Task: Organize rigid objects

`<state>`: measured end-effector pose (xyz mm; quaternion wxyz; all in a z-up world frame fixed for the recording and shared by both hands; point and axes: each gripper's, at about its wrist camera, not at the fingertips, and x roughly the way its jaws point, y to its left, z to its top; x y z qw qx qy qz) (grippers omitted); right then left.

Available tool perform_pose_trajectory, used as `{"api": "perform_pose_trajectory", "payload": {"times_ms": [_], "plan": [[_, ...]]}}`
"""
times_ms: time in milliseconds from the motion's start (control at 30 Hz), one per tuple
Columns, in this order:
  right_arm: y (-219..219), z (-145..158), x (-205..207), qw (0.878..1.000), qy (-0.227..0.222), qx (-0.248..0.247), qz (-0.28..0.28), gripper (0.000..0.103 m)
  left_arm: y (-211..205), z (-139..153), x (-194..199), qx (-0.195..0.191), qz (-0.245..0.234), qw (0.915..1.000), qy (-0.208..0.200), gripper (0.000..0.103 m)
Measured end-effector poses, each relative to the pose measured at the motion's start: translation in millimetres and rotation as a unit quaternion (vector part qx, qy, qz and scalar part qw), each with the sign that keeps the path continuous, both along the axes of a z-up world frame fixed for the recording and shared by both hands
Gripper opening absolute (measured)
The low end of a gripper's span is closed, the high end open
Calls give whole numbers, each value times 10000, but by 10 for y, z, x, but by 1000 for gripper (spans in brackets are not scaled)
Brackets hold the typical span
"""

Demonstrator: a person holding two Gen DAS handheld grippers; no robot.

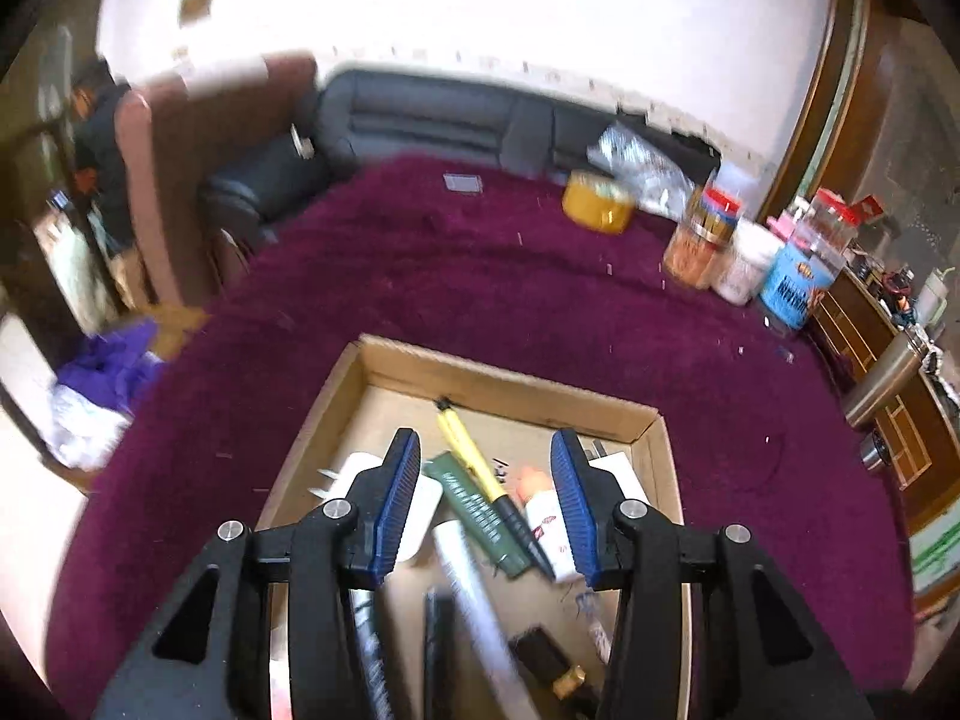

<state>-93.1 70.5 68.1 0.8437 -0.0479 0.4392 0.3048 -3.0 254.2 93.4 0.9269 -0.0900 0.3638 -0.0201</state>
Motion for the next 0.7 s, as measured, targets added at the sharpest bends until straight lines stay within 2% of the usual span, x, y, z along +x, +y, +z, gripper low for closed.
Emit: {"api": "perform_pose_trajectory", "payload": {"times_ms": [67, 100, 133, 167, 200, 233, 267, 333, 367, 400, 433, 467, 533, 567, 633, 700], "plan": [[-140, 45, -26, 9989, -305, -155, -310, 37, -39, 220, -352, 412, 283, 9973, -536, 45], [-214, 61, -51, 9974, -459, -248, -494, 44, -70, 320, -528, 619, 462, 9938, -802, 51], [-275, 73, -72, 9956, -589, -302, -666, 45, -109, 455, -791, 834, 731, 9867, -1186, 55], [-332, 72, -73, 9940, -683, -310, -801, 46, -138, 563, -1026, 946, 940, 9788, -1555, 69], [-414, 89, -104, 9919, -797, -294, -949, 46, -176, 655, -1256, 1003, 1101, 9701, -1919, 96], [-464, 95, -137, 9898, -895, -299, -1071, 46, -237, 755, -1556, 1039, 1272, 9560, -2429, 102], [-493, 102, -165, 9872, -997, -335, -1195, 50, -296, 813, -1781, 1048, 1390, 9433, -2827, 102], [-558, 130, -223, 9785, -1285, -499, -1533, 70, -425, 874, -2035, 1113, 1565, 9299, -3138, 102], [-597, 146, -279, 9750, -1384, -548, -1650, 71, -506, 897, -2104, 1174, 1610, 9294, -3105, 102], [-642, 171, -334, 9714, -1494, -559, -1761, 71, -593, 903, -2119, 1197, 1548, 9346, -2970, 102], [-667, 188, -370, 9678, -1612, -580, -1846, 71, -656, 889, -2124, 1167, 1418, 9409, -2847, 102], [-685, 192, -383, 9651, -1676, -582, -1927, 71, -733, 846, -2077, 1069, 1108, 9520, -2645, 102], [-764, 228, -442, 9588, -1795, -594, -2119, 76, -820, 740, -1948, 1008, 885, 9659, -2216, 102], [-792, 243, -465, 9560, -1849, -616, -2192, 81, -839, 698, -1904, 997, 860, 9697, -2059, 102], [-867, 273, -509, 9490, -1991, -692, -2345, 81, -868, 561, -1764, 893, 774, 9801, -1597, 102], [-925, 297, -529, 9442, -2068, -726, -2459, 81, -906, 488, -1717, 766, 782, 9852, -1322, 102]]}}
